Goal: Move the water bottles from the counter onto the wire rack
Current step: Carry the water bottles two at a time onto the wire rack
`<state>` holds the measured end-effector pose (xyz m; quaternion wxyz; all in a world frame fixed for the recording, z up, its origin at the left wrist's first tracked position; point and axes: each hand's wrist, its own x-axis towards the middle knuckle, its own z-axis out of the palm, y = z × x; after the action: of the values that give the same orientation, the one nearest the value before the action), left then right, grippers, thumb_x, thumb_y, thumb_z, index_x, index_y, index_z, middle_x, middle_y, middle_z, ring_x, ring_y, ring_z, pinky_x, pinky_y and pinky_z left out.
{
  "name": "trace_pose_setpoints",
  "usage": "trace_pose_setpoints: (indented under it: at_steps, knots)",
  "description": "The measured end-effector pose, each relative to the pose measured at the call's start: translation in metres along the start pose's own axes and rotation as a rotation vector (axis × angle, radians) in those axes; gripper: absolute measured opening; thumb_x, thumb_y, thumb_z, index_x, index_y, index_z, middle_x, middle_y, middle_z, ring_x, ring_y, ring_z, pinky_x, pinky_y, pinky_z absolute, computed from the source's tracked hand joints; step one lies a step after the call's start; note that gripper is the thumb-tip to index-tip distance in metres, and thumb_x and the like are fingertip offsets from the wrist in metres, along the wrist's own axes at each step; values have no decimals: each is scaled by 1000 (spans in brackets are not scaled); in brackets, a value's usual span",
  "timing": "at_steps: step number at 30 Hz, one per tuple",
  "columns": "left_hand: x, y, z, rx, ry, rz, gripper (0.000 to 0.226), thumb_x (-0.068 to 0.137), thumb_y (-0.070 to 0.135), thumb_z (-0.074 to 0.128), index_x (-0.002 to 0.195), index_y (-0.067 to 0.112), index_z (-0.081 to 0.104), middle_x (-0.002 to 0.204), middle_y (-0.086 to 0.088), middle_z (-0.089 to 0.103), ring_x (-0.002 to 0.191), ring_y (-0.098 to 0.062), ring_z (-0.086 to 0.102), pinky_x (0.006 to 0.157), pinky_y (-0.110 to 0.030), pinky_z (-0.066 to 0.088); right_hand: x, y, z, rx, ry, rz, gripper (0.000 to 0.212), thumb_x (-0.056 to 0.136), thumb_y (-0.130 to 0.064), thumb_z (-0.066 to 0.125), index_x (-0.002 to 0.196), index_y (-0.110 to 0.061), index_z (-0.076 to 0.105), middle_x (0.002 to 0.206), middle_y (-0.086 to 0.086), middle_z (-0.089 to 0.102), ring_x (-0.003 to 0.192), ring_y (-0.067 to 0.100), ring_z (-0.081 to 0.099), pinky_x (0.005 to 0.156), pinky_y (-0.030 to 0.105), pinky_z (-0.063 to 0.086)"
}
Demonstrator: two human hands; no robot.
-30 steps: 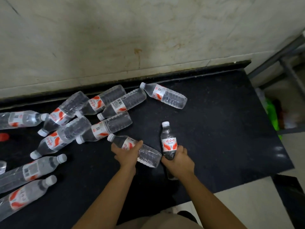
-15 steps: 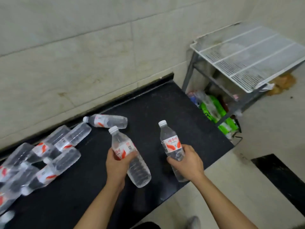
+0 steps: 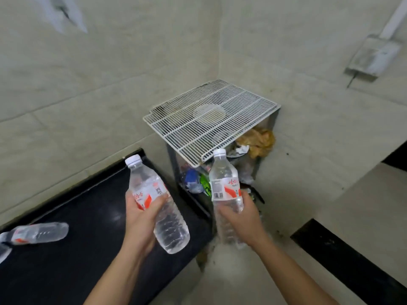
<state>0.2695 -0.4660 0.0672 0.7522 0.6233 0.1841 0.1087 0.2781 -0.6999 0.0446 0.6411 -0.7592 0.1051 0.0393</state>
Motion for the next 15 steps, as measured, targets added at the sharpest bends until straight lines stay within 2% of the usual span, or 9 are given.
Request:
trace_pose_setpoints:
  at_steps: [3, 6, 8, 10, 13, 15]
  knots:
    - [9, 9, 52, 13, -12, 36, 62, 67, 24, 81, 124, 24, 55, 107, -7, 68, 97, -29, 67, 87, -50, 57, 28, -18, -37, 164, 70, -21, 39, 73, -21, 85, 106, -21, 63, 89, -3, 76, 77, 8, 71, 70, 25, 55]
    - [28, 18, 102, 10, 8, 132, 67, 71, 49, 79, 128, 24, 55, 117, -7, 70, 107, -30, 68, 95, -55, 55, 64, -35, -67, 262, 102, -54, 50, 65, -25, 79, 111, -17, 64, 92, 1, 76, 78, 11, 73, 67, 25, 56]
    - [45, 23, 135, 14, 25, 166, 77, 67, 71, 73, 128, 28, 55, 116, -4, 71, 107, -28, 69, 93, -54, 56, 92, -46, -85, 265, 106, -87, 49, 64, -24, 79, 110, -14, 65, 91, 4, 75, 76, 10, 72, 64, 21, 54]
    - [67, 25, 166, -18, 12, 185, 91, 61, 84, 69, 128, 25, 55, 108, -2, 72, 97, -24, 71, 84, -50, 58, 122, -54, -99, 268, 83, -123, 48, 64, -20, 79, 110, -12, 66, 91, 5, 76, 77, 10, 72, 63, 18, 53]
    - [106, 30, 212, -85, 2, 173, 99, 62, 84, 67, 134, 17, 52, 103, 0, 74, 93, -20, 73, 76, -42, 60, 171, -65, -121, 240, 36, -136, 47, 66, -13, 83, 110, -15, 66, 91, 1, 77, 80, 12, 74, 65, 21, 56]
    - [131, 34, 241, -69, 5, 192, 81, 79, 71, 57, 136, 14, 50, 105, -2, 73, 90, -18, 74, 72, -38, 62, 203, -75, -135, 205, 8, -132, 46, 71, -8, 88, 111, -17, 67, 95, 2, 77, 86, 19, 75, 68, 25, 59]
